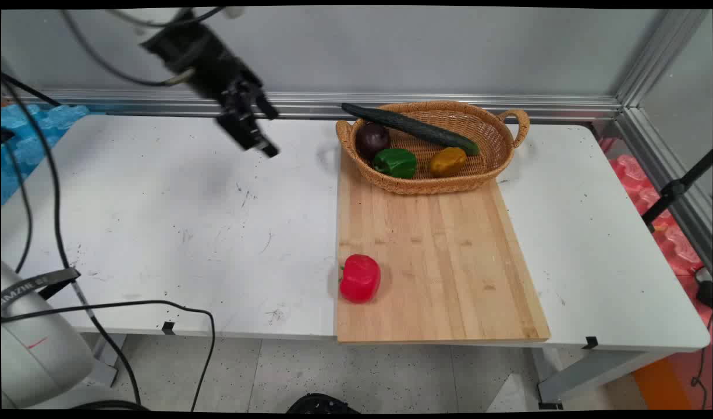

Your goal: Pick up the cucumber from the vegetable basket

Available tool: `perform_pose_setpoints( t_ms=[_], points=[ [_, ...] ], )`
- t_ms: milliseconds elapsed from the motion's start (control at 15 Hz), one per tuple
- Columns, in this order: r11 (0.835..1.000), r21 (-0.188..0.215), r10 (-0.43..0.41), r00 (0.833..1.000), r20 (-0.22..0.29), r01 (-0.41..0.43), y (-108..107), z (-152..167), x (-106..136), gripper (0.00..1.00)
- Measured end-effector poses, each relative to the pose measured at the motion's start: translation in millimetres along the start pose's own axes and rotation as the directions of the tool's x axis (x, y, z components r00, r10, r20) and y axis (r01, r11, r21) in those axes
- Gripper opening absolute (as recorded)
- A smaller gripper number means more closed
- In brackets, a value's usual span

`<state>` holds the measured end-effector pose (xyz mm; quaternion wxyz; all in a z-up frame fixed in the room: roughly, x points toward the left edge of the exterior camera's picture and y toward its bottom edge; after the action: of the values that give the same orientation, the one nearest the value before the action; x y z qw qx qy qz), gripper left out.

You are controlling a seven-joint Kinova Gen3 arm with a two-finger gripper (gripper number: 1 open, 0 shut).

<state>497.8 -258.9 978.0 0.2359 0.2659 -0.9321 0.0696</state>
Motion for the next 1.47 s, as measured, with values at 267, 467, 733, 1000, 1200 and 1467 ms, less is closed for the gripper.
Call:
perform_pose_setpoints(
  t_ms=[267, 467, 733, 1000, 1200, 1467],
  points=[
    [0.997, 0.048, -0.062, 0.997, -0.043, 0.064, -13.0, 26.2, 50.2, 1.0],
    [0.994, 0.089, -0.055, 0.997, -0.061, 0.06, -26.7, 53.0, 87.2, 1.0],
    [0.989, 0.143, -0.025, 0.998, -0.064, 0.034, -46.9, 92.3, 127.2, 1.0],
    [0.982, 0.19, 0.018, 0.999, -0.043, -0.009, -67.4, 141.7, 161.0, 1.0],
    [0.974, 0.215, 0.072, 0.997, -0.019, -0.066, -79.5, 174.9, 179.5, 1.0],
    [0.957, 0.24, 0.157, 0.987, 0.034, -0.16, -98.0, 222.1, 199.0, 1.0]
  ],
)
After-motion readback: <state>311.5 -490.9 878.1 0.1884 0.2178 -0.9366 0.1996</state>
